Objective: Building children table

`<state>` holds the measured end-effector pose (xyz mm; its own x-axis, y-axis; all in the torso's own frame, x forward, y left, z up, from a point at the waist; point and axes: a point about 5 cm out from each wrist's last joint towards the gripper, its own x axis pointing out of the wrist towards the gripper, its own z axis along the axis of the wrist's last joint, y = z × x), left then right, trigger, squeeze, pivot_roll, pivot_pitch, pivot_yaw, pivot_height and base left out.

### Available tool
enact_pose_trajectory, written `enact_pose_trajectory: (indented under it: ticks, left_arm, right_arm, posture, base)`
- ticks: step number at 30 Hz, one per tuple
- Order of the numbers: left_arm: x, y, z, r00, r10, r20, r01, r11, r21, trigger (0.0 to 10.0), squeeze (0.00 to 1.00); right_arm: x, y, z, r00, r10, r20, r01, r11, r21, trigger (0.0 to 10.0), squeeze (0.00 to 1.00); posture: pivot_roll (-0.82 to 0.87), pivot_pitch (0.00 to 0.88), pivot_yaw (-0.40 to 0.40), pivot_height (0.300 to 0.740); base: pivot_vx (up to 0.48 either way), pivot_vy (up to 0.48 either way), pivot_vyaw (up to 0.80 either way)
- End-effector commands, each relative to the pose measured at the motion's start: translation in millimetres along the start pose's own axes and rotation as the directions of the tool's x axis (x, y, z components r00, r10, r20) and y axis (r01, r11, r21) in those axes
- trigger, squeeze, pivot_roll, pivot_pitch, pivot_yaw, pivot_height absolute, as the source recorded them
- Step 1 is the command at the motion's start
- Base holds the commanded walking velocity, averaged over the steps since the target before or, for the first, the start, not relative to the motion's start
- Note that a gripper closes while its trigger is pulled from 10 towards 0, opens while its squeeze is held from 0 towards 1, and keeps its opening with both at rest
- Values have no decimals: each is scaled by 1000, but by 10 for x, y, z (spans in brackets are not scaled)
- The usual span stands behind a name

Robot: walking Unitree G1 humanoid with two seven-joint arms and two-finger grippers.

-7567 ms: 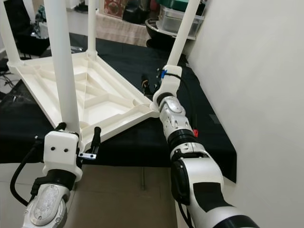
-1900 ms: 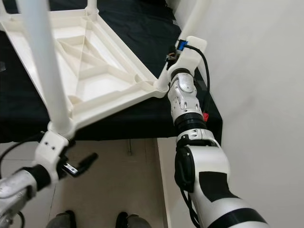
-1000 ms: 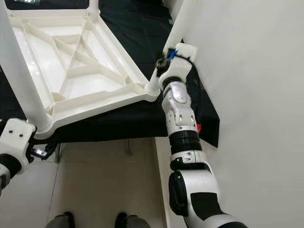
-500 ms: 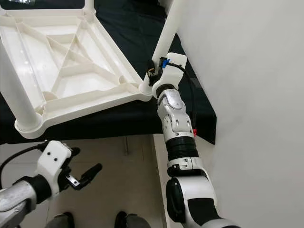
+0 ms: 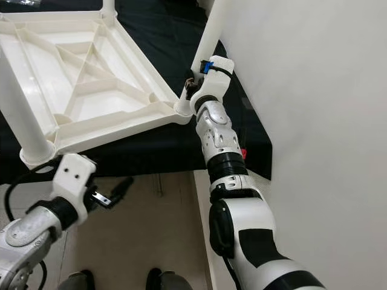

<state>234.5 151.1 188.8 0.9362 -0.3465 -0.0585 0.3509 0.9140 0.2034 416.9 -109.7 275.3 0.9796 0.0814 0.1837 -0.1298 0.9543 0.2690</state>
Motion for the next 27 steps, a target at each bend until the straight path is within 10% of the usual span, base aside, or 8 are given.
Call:
enact_pose_trajectory:
  ticks: [1, 11, 27]
  left_arm:
    - [-56, 147, -112, 995, 84, -55, -83, 996, 23, 10000, 0]
    - [-248, 776, -133, 915, 396, -81, -382, 912, 151, 10000, 0]
    - [-386, 1186, 24, 813, 582, 18, -571, 790, 223, 10000, 0]
  right_arm:
    - [34, 5, 174, 998, -1, 69, 1, 1000, 5, 10000, 0]
    - [56, 2, 126, 999, 7, 53, -7, 1000, 11, 10000, 0]
    - [-26, 69, -14, 995, 89, 45, -92, 994, 61, 10000, 0]
  posture:
    - [118, 182, -262, 740]
    - [119, 191, -266, 740]
    - [122, 193, -265, 740]
  base:
    - [0, 0, 0]
    - [0, 0, 0]
    - [0, 0, 0]
